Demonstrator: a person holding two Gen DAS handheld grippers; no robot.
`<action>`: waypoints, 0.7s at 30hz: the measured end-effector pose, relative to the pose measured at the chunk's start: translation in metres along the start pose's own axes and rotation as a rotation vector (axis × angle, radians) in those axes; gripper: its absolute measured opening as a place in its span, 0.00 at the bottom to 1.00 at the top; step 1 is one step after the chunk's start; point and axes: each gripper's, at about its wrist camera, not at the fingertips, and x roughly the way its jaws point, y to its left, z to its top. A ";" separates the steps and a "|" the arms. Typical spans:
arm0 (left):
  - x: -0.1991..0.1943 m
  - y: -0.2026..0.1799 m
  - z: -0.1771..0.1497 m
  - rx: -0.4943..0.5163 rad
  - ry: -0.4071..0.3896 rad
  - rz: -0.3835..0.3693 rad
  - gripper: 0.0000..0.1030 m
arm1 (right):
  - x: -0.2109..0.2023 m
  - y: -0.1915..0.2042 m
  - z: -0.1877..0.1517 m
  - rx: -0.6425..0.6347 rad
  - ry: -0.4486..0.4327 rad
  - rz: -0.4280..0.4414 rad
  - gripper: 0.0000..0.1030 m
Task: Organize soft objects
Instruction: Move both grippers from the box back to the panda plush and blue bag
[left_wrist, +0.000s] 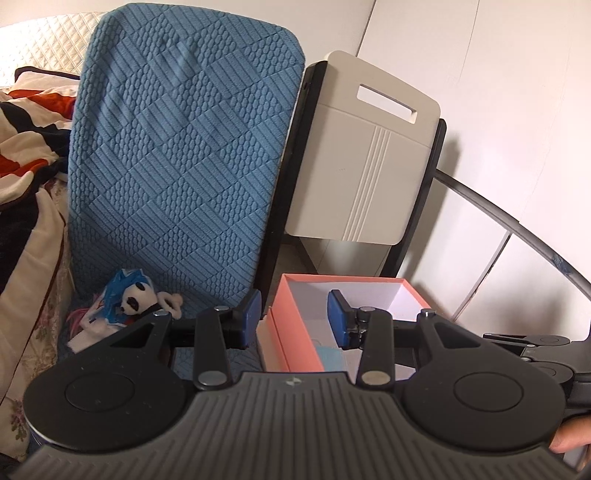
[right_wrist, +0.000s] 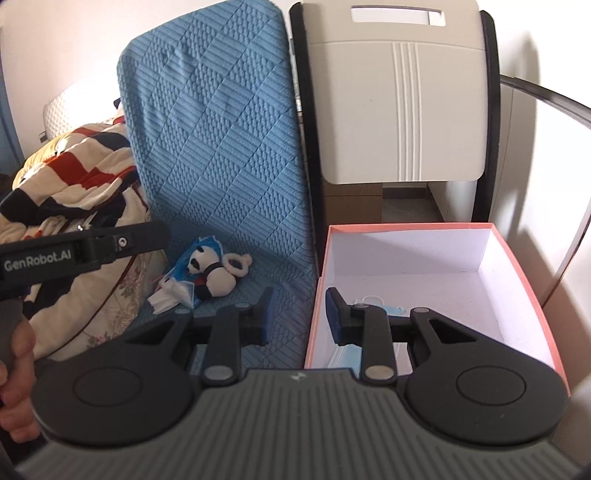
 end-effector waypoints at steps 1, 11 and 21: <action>-0.001 0.004 -0.002 0.000 0.000 0.005 0.44 | 0.002 0.004 -0.002 -0.006 0.005 0.000 0.31; -0.007 0.037 -0.026 0.004 -0.011 0.060 0.44 | 0.025 0.038 -0.023 -0.037 0.042 0.028 0.31; -0.011 0.073 -0.039 0.023 -0.020 0.156 0.44 | 0.045 0.067 -0.039 -0.052 0.083 0.044 0.31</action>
